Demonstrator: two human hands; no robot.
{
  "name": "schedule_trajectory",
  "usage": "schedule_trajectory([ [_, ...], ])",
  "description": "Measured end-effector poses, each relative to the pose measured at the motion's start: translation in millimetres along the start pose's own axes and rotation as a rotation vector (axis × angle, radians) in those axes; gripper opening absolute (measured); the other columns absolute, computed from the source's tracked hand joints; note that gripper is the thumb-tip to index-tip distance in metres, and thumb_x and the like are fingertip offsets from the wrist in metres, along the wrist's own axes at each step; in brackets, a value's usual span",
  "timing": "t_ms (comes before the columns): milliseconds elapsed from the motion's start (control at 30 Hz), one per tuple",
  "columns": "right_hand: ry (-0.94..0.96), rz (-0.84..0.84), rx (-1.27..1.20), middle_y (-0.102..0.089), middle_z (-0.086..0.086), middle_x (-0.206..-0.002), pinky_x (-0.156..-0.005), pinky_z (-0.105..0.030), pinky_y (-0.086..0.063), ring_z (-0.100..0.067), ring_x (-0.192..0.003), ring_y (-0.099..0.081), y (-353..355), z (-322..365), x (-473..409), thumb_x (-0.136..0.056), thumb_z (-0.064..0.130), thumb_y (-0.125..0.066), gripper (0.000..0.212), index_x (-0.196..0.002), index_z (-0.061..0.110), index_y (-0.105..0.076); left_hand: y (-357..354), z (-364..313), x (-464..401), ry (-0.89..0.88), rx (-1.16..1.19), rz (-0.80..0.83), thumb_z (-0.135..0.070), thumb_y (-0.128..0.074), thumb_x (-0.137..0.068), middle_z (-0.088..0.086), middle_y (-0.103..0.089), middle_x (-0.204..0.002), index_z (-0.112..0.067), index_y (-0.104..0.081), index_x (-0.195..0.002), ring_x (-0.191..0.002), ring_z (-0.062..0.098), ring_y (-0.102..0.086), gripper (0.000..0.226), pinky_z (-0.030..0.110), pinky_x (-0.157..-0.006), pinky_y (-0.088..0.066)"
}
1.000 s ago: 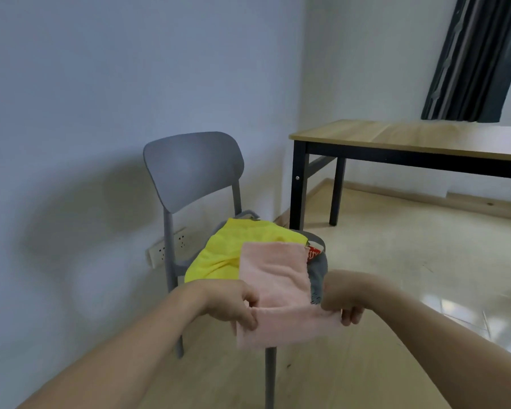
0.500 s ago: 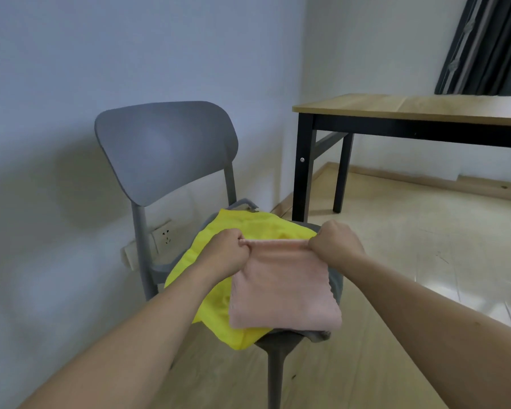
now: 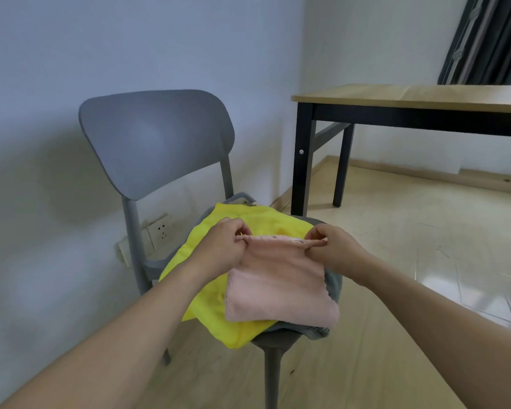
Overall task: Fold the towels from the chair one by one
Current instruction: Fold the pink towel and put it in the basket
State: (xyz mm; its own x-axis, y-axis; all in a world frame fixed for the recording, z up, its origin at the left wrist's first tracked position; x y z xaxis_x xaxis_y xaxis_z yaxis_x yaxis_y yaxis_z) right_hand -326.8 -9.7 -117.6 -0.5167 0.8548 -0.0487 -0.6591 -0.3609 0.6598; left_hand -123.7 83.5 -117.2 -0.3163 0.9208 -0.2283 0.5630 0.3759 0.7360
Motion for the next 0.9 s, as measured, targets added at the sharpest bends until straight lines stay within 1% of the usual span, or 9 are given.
schedule_trajectory([
  [167,0.174,-0.019,0.134,-0.056,0.004,-0.076,-0.057,-0.023,-0.038,-0.012,-0.066,-0.047,21,23,32,-0.083,0.005,-0.056,0.014,-0.085,0.019,-0.058,35,-29,32,-0.151,-0.093,0.062,0.000,-0.050,-0.085,-0.009,-0.046,-0.092,-0.025,-0.057,-0.083,-0.077,0.005,-0.048,0.026,0.016,-0.067,-0.036],
  [233,0.218,0.000,0.186,-0.058,0.004,-0.077,-0.058,-0.022,-0.040,-0.013,-0.069,-0.049,31,34,47,-0.080,0.005,-0.057,0.015,-0.082,0.020,-0.057,51,-44,47,-0.189,-0.173,0.091,-0.002,-0.051,-0.086,-0.012,-0.044,-0.089,-0.024,-0.057,-0.085,-0.075,0.004,-0.047,0.023,0.009,-0.064,-0.033],
  [367,0.242,0.068,0.309,-0.054,0.008,-0.070,-0.056,-0.018,-0.038,-0.011,-0.067,-0.049,48,59,71,-0.076,0.006,-0.064,0.021,-0.068,0.023,-0.055,80,-75,75,-0.172,-0.343,0.213,-0.007,-0.053,-0.087,-0.017,-0.044,-0.071,-0.019,-0.064,-0.096,-0.065,0.001,-0.044,0.019,0.007,-0.053,-0.033],
  [433,0.228,0.070,0.333,-0.055,0.009,-0.069,-0.054,-0.016,-0.039,-0.009,-0.066,-0.050,58,72,84,-0.075,0.006,-0.069,0.024,-0.064,0.023,-0.056,90,-87,86,-0.156,-0.398,0.266,-0.010,-0.055,-0.086,-0.018,-0.046,-0.071,-0.020,-0.064,-0.096,-0.067,0.003,-0.046,0.017,0.009,-0.051,-0.031],
  [633,0.195,0.099,0.324,-0.056,0.006,-0.072,-0.053,-0.016,-0.038,-0.007,-0.065,-0.049,85,104,115,-0.077,0.007,-0.069,0.019,-0.066,0.019,-0.058,121,-108,105,-0.070,-0.200,0.188,-0.010,-0.066,-0.079,-0.010,-0.060,-0.074,-0.024,-0.063,-0.079,-0.069,0.006,-0.055,0.015,0.021,-0.062,-0.044],
  [733,0.131,0.262,0.272,-0.055,0.002,-0.086,-0.057,-0.019,-0.043,-0.011,-0.072,-0.051,90,117,128,-0.080,0.005,-0.064,0.017,-0.089,0.018,-0.057,133,-114,110,-0.003,-0.105,0.274,-0.008,-0.069,-0.078,-0.005,-0.060,-0.076,-0.024,-0.065,-0.094,-0.072,0.010,-0.055,0.023,0.025,-0.066,-0.046],
  [800,0.048,0.435,0.257,-0.055,-0.003,-0.101,-0.067,-0.022,-0.049,-0.016,-0.085,-0.055,88,124,133,-0.081,0.004,-0.064,0.036,-0.112,0.020,-0.055,134,-114,113,0.040,-0.151,0.371,-0.008,-0.068,-0.079,-0.007,-0.061,-0.077,-0.023,-0.069,-0.096,-0.076,0.009,-0.056,0.024,0.022,-0.068,-0.045],
  [833,0.025,0.493,0.300,-0.057,-0.005,-0.103,-0.070,-0.023,-0.050,-0.018,-0.086,-0.056,86,127,134,-0.081,0.004,-0.063,0.033,-0.111,0.019,-0.057,133,-113,113,0.058,-0.178,0.388,-0.007,-0.068,-0.078,-0.008,-0.063,-0.078,-0.023,-0.070,-0.090,-0.080,0.010,-0.057,0.020,0.023,-0.071,-0.046],
  [900,0.025,0.501,0.413,-0.059,-0.004,-0.088,-0.066,-0.021,-0.048,-0.017,-0.080,-0.055,81,133,135,-0.082,0.008,-0.063,0.009,-0.088,0.015,-0.062,131,-110,112,0.078,-0.196,0.363,-0.007,-0.069,-0.077,-0.005,-0.064,-0.079,-0.023,-0.067,-0.078,-0.082,0.012,-0.058,0.016,0.026,-0.073,-0.048],
])
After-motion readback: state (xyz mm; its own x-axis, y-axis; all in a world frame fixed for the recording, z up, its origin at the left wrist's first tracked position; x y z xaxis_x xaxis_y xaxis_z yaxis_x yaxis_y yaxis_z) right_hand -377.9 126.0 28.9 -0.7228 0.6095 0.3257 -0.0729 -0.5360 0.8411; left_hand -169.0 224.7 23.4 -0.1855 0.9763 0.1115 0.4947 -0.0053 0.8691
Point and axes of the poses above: each hand's wrist, its own x-axis away from the middle knuckle, its own y-axis out of the back of the hand, z = x × y, the point moved 1 cm from there along -x, towards the middle knuckle
